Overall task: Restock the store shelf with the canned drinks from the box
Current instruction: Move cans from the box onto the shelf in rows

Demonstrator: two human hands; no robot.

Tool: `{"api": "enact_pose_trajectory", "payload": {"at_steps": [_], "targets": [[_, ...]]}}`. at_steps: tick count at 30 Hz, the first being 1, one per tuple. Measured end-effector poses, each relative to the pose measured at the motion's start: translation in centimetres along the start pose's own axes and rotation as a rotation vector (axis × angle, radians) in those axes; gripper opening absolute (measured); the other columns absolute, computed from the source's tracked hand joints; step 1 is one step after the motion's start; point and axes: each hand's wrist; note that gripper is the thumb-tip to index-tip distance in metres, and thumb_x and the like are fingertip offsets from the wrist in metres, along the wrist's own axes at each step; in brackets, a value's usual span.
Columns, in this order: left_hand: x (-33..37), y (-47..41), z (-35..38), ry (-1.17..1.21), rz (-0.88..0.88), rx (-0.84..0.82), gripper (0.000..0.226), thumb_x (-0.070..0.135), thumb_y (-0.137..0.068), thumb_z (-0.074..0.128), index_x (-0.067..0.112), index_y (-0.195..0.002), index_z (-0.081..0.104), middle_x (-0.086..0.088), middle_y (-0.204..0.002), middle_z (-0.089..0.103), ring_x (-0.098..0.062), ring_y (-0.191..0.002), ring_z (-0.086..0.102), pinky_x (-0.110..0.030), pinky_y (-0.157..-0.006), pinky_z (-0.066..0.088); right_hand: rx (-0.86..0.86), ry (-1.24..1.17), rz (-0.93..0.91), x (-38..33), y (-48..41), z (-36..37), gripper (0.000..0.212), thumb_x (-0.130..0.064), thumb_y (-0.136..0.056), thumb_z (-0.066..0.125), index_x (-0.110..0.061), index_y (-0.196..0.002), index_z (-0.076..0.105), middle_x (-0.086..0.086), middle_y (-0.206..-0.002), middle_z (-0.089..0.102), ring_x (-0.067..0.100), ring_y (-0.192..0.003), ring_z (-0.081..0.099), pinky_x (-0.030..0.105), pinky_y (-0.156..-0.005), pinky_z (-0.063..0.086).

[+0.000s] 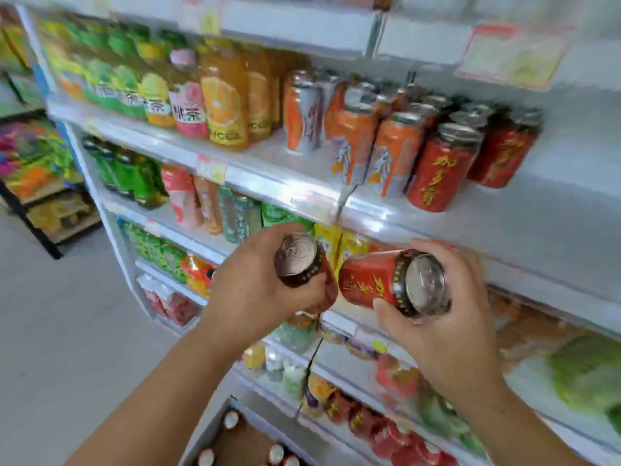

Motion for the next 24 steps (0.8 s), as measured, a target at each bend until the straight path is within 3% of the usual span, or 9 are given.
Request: {"api": "enact_pose_trajectory", "payload": {"at_steps": [3,7,12,16,19,22,24], "targets": [[4.4,-2.1,0.1,0.022,0.112,0.021,0.074,0.070,-0.053,0.056,0.047,-0.123,0.053,0.029,-0.101,0.056,0.008,-0.090,0.051,-0.007,-0.074,0.039,0.113,0.020,-0.038,-0.5,-2.2,-4.5,0.068,-0.025,-0.060,0.078,-0.034,-0.121,0.049,-0.022,-0.108,0.041,-0.003,-0.103,0.050,0.006,-0.086,0.038],[8.3,-4.7,1.1,0.091,0.195,0.052,0.075,0.068,-0.053,0.057,0.044,-0.124,0.056,0.027,-0.102,0.059,0.001,-0.098,0.058,-0.024,-0.086,0.048,0.186,0.098,-0.029,0.0,-5.8,-9.8,0.066,-0.030,-0.062,0.077,-0.041,-0.121,0.048,-0.026,-0.105,0.041,-0.005,-0.103,0.050,0.013,-0.090,0.040],[10.5,-6.7,3.1,0.102,0.211,0.030,0.049,0.060,-0.059,0.064,0.057,-0.104,0.044,0.056,-0.082,0.047,0.015,-0.088,0.043,-0.007,-0.071,0.036,0.115,0.167,0.127,3.0,-11.6,-12.5,0.068,-0.027,-0.060,0.082,-0.044,-0.116,0.047,-0.016,-0.111,0.049,0.002,-0.100,0.055,0.027,-0.093,0.044],[10.4,-7.1,4.2,0.095,0.189,-0.010,0.048,0.059,-0.063,0.069,0.056,-0.107,0.050,0.053,-0.082,0.047,0.011,-0.087,0.046,-0.013,-0.071,0.040,0.017,0.170,0.258,5.7,-15.2,-12.4,0.064,-0.015,-0.070,0.079,-0.032,-0.118,0.041,-0.026,-0.090,0.046,0.008,-0.092,0.051,0.017,-0.074,0.039],[10.4,-7.4,4.5,0.078,0.201,-0.004,0.055,0.059,-0.062,0.069,0.051,-0.114,0.055,0.048,-0.083,0.046,0.008,-0.087,0.048,-0.014,-0.071,0.040,-0.011,0.120,0.285,8.0,-16.9,-12.3,0.052,-0.006,-0.075,0.075,-0.027,-0.109,0.042,-0.025,-0.088,0.047,-0.006,-0.080,0.050,0.001,-0.058,0.035],[10.5,-7.9,4.6,0.076,0.187,-0.028,0.046,0.053,-0.067,0.076,0.050,-0.109,0.057,0.045,-0.082,0.047,0.008,-0.085,0.050,-0.017,-0.071,0.042,0.017,0.045,0.305,9.4,-18.0,-12.0,0.038,-0.002,-0.076,0.073,-0.030,-0.086,0.050,-0.019,-0.088,0.057,-0.004,-0.082,0.055,0.013,-0.073,0.044],[10.7,-8.3,4.7,0.077,0.192,-0.044,0.039,0.057,-0.066,0.072,0.054,-0.098,0.050,0.049,-0.079,0.050,0.017,-0.080,0.050,-0.015,-0.068,0.041,0.003,-0.025,0.342,10.5,-18.4,-11.6,0.035,-0.006,-0.074,0.075,-0.028,-0.094,0.059,-0.011,-0.095,0.066,0.005,-0.091,0.062,0.029,-0.088,0.050]]}}
Point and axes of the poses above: each hand's wrist, its own y-axis away from the middle knuckle, its own z-axis out of the palm, x = y × z
